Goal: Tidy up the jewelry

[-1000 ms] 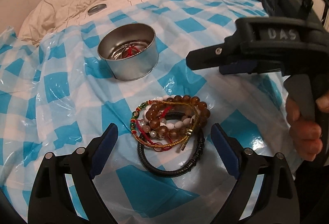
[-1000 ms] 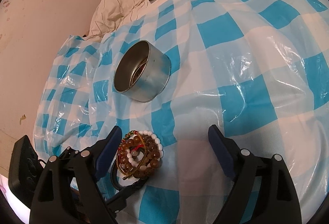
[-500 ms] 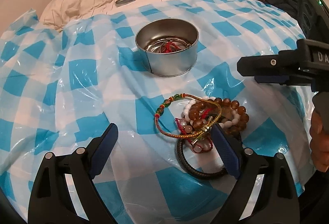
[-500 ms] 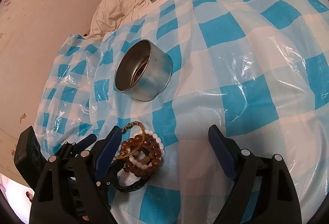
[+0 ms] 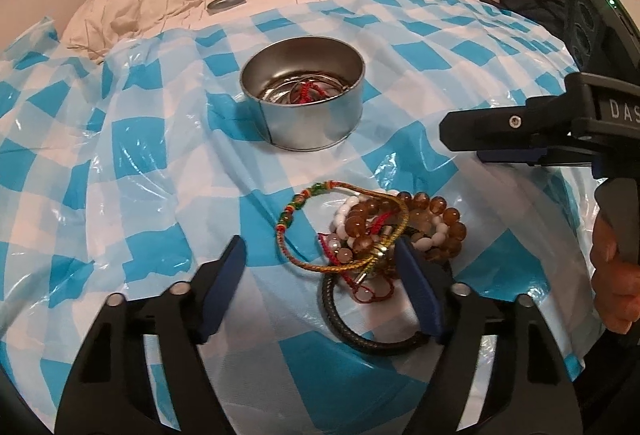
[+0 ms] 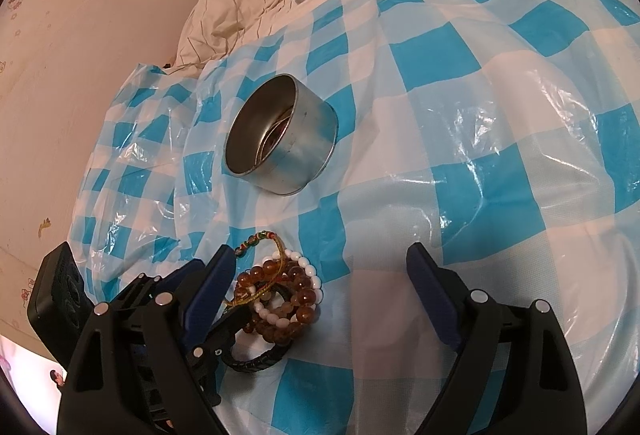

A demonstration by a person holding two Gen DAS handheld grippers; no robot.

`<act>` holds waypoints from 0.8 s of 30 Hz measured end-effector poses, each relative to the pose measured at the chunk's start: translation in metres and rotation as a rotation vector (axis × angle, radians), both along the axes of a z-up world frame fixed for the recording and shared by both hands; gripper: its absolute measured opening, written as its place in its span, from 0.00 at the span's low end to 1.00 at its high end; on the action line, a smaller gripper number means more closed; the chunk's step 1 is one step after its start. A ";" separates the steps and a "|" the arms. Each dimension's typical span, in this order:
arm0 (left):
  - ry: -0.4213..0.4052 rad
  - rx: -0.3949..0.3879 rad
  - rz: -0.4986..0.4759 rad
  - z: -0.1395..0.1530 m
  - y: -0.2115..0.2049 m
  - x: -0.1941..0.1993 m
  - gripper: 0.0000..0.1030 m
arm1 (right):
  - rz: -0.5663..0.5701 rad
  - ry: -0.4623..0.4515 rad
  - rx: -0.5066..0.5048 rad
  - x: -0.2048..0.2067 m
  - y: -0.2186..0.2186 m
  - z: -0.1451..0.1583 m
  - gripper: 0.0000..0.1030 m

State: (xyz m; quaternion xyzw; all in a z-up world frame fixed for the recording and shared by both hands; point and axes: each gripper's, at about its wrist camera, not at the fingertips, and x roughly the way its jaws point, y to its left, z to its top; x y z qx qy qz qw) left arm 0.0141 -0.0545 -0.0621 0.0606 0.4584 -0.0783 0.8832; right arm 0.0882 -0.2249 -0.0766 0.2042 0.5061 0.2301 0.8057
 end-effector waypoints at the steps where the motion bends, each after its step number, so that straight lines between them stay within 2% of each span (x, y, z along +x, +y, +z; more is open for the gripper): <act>1: 0.004 -0.011 -0.010 0.000 -0.001 0.000 0.57 | 0.000 0.000 0.000 0.000 0.000 0.000 0.81; 2: 0.008 -0.019 -0.018 0.000 -0.002 0.000 0.49 | 0.000 0.000 0.001 0.000 0.001 0.000 0.81; 6: 0.021 -0.038 -0.042 0.002 -0.004 -0.002 0.32 | -0.001 0.000 0.000 0.000 0.000 0.000 0.81; 11: 0.020 -0.054 -0.054 0.004 -0.003 -0.003 0.18 | 0.000 0.000 0.000 0.000 0.001 0.000 0.81; 17: 0.015 -0.096 -0.050 0.008 0.003 -0.003 0.10 | 0.000 0.000 0.001 0.000 0.001 0.000 0.81; 24: 0.000 -0.212 -0.011 0.020 0.023 0.000 0.09 | -0.001 0.000 0.001 0.000 0.000 0.000 0.81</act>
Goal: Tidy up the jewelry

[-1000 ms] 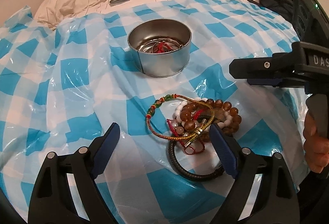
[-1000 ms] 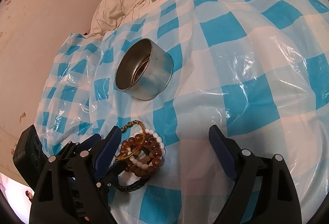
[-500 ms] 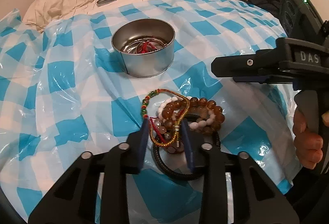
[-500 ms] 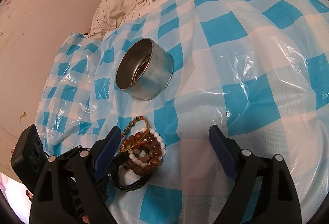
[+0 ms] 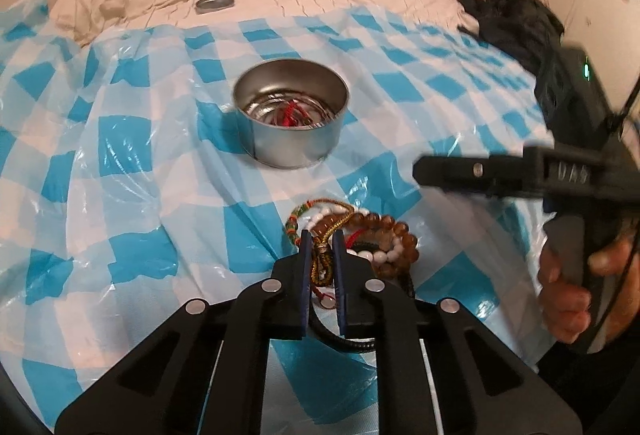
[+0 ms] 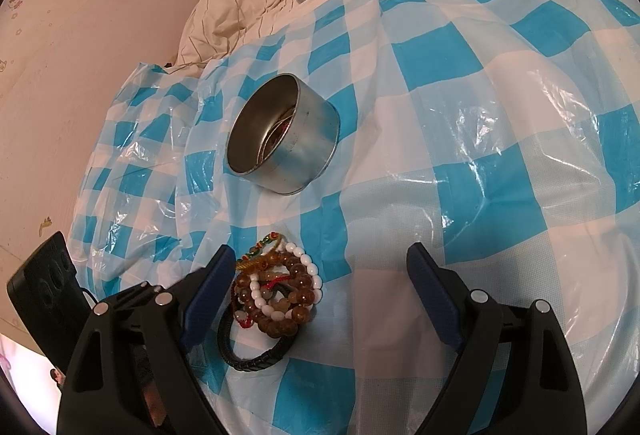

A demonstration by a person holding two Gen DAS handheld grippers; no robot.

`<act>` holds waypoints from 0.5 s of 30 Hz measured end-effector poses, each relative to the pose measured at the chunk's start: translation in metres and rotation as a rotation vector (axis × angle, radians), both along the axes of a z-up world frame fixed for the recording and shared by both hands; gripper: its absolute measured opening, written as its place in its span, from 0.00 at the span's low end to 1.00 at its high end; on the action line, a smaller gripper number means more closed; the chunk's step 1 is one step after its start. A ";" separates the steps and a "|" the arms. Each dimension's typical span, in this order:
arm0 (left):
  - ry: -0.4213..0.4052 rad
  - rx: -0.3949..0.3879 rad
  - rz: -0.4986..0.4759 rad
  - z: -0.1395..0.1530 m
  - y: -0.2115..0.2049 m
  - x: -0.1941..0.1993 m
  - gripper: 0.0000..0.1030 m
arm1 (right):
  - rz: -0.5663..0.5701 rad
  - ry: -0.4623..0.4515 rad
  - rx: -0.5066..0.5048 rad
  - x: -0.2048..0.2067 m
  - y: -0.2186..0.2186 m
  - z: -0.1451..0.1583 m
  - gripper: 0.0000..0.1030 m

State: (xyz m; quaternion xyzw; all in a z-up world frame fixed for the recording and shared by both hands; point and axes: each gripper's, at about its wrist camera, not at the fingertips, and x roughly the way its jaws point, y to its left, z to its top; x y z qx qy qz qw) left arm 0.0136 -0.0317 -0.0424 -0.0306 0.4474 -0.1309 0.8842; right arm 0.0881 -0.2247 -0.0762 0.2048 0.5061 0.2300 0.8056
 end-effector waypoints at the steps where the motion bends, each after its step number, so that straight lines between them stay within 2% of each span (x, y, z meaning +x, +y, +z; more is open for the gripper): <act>1: 0.002 -0.038 0.016 0.002 0.007 0.001 0.09 | 0.000 0.000 0.000 0.000 0.000 0.000 0.81; 5: 0.004 -0.149 0.056 0.007 0.027 0.003 0.09 | 0.000 0.000 0.000 0.000 0.000 0.000 0.81; 9: 0.001 -0.220 0.082 0.010 0.041 0.002 0.08 | 0.002 -0.001 -0.002 -0.001 0.002 0.000 0.81; 15: 0.000 -0.229 0.101 0.010 0.044 0.005 0.08 | 0.056 -0.022 -0.021 -0.007 0.016 0.004 0.81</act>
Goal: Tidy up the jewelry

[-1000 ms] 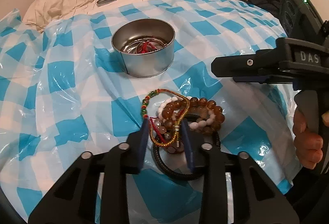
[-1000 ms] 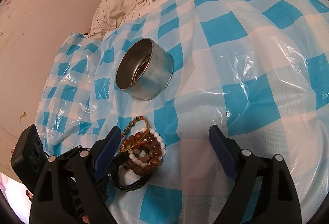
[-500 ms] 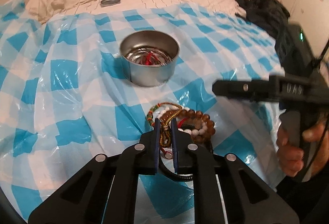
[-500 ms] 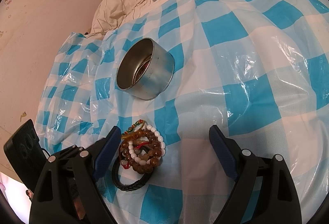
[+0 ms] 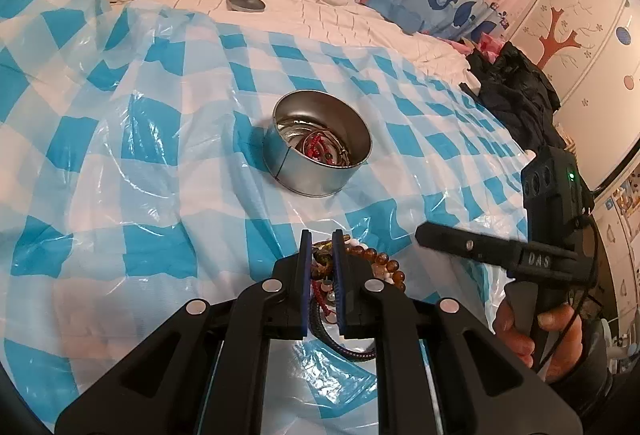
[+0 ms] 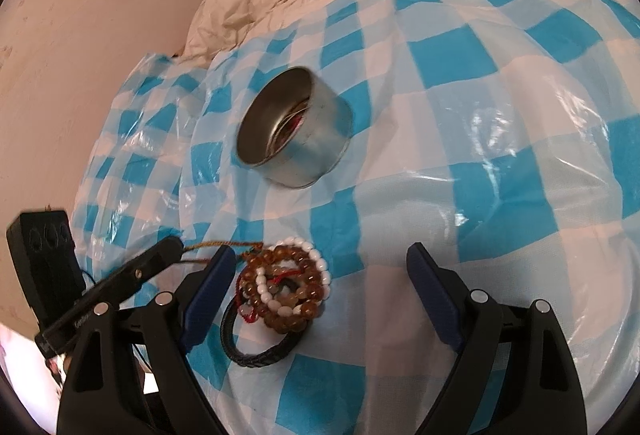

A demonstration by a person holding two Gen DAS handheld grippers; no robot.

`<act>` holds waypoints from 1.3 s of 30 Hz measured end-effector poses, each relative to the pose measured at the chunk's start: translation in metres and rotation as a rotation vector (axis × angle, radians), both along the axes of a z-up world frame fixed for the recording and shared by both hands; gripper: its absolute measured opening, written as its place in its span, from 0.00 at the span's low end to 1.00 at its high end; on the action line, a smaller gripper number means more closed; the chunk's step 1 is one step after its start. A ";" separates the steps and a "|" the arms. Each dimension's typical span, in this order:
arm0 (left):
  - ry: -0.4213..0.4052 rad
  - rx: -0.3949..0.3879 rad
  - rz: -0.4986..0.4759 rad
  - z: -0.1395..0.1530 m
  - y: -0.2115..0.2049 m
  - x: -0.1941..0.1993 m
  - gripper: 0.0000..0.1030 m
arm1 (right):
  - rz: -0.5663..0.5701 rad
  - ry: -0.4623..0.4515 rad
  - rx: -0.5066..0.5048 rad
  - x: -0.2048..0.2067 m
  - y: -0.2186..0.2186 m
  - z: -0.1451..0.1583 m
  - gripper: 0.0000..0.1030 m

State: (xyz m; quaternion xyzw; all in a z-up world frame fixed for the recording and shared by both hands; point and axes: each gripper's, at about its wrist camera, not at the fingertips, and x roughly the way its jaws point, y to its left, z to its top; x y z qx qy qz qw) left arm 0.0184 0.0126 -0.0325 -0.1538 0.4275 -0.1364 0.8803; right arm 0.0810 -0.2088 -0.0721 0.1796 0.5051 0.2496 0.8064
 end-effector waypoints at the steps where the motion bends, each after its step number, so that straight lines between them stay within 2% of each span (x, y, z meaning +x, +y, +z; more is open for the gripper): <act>1: 0.000 -0.001 0.002 0.000 0.000 0.000 0.08 | 0.022 -0.009 -0.010 -0.001 0.004 0.001 0.81; 7: 0.005 -0.003 0.016 0.000 0.005 -0.001 0.09 | 0.152 -0.039 -0.079 -0.011 0.032 0.000 0.81; 12: 0.007 -0.002 0.021 0.000 0.005 -0.001 0.09 | 0.175 -0.035 -0.112 -0.013 0.038 -0.005 0.81; 17: 0.007 0.002 0.020 0.000 0.006 -0.001 0.09 | 0.168 -0.091 -0.164 -0.016 0.039 0.000 0.81; 19: 0.008 0.004 0.021 -0.001 0.006 0.000 0.09 | 0.199 -0.096 -0.160 -0.017 0.042 0.000 0.75; 20: 0.008 0.003 0.021 -0.001 0.006 0.000 0.09 | 0.229 -0.088 -0.148 -0.019 0.046 -0.002 0.68; 22: 0.007 0.006 0.022 -0.001 0.006 0.000 0.09 | 0.251 -0.082 -0.171 -0.021 0.053 -0.005 0.65; 24: 0.008 0.004 0.021 -0.001 0.006 0.000 0.09 | 0.248 -0.052 -0.202 -0.019 0.054 -0.014 0.51; 26: 0.008 0.004 0.020 -0.001 0.006 -0.001 0.09 | 0.233 -0.033 -0.194 -0.016 0.051 -0.017 0.43; 27: 0.008 0.004 0.020 -0.001 0.006 -0.001 0.09 | 0.235 -0.028 -0.180 -0.015 0.049 -0.017 0.34; 29: 0.008 0.005 0.020 -0.001 0.006 -0.001 0.09 | 0.243 -0.030 -0.168 -0.016 0.050 -0.016 0.29; 32: 0.007 0.005 0.021 0.000 0.006 -0.001 0.09 | 0.247 -0.062 -0.169 -0.019 0.051 -0.011 0.14; 39: 0.009 0.005 0.022 -0.001 0.006 0.000 0.09 | 0.247 -0.040 -0.141 -0.016 0.045 -0.010 0.13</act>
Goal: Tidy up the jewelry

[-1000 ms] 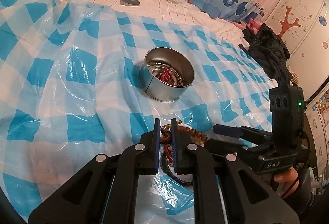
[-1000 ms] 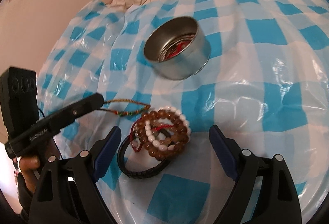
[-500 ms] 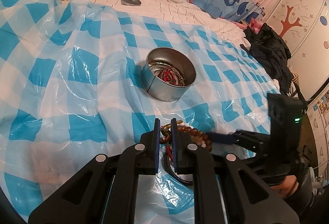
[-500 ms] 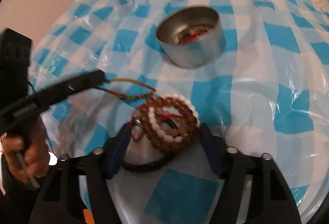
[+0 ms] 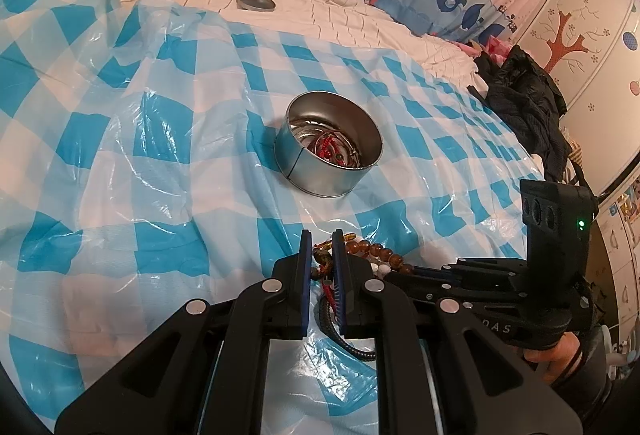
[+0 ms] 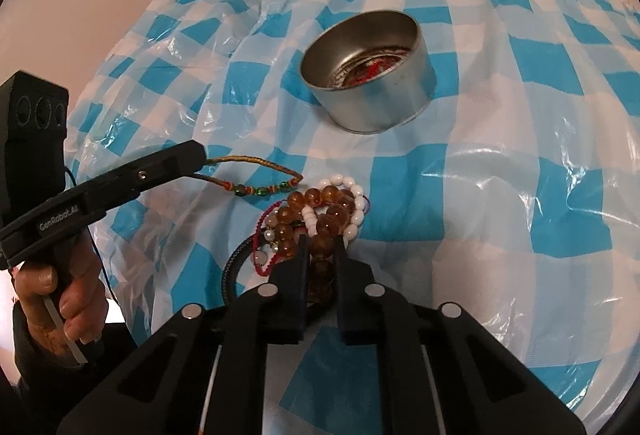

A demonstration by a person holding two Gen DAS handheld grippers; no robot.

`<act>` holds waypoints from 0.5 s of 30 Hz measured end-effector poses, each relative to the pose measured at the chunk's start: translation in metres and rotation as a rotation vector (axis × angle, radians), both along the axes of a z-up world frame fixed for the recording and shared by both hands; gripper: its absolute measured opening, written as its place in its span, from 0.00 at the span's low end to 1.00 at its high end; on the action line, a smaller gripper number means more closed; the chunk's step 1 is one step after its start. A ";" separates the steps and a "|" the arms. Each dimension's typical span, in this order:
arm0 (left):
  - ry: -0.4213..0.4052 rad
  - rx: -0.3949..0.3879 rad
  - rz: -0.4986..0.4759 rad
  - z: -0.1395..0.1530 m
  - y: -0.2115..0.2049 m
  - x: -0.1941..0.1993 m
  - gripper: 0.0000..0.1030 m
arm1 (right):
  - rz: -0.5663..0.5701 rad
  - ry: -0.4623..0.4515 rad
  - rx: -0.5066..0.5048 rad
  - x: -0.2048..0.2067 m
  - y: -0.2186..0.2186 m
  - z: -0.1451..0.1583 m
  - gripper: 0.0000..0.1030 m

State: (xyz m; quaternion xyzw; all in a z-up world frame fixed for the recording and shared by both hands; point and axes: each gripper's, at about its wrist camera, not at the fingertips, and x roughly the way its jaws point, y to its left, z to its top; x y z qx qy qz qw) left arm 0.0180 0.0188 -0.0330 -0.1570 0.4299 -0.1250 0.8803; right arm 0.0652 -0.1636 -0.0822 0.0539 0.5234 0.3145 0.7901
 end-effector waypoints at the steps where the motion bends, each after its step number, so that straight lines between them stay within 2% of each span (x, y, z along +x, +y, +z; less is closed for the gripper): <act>1: 0.000 0.002 0.000 0.000 0.000 0.000 0.09 | -0.001 0.017 0.007 0.001 -0.001 -0.002 0.18; 2: 0.001 0.003 0.001 -0.001 0.001 0.000 0.09 | -0.007 0.052 0.024 0.004 -0.004 -0.006 0.32; 3: 0.002 0.004 0.002 -0.001 0.000 -0.001 0.09 | -0.023 0.064 0.036 0.005 -0.006 -0.008 0.34; 8: 0.002 0.004 0.001 -0.001 0.001 0.000 0.09 | -0.039 0.089 0.089 0.008 -0.012 -0.009 0.34; 10: 0.003 0.005 0.001 -0.001 0.001 -0.001 0.09 | -0.041 0.080 0.080 0.007 -0.011 -0.009 0.27; 11: 0.003 0.005 0.001 -0.001 0.001 -0.001 0.09 | -0.042 0.069 0.070 0.006 -0.011 -0.008 0.17; 12: 0.004 0.005 0.001 -0.001 0.002 -0.001 0.09 | -0.046 0.058 0.061 0.006 -0.011 -0.007 0.12; 15: 0.002 0.004 0.002 -0.001 0.002 -0.001 0.09 | -0.049 0.017 0.073 0.004 -0.013 0.001 0.12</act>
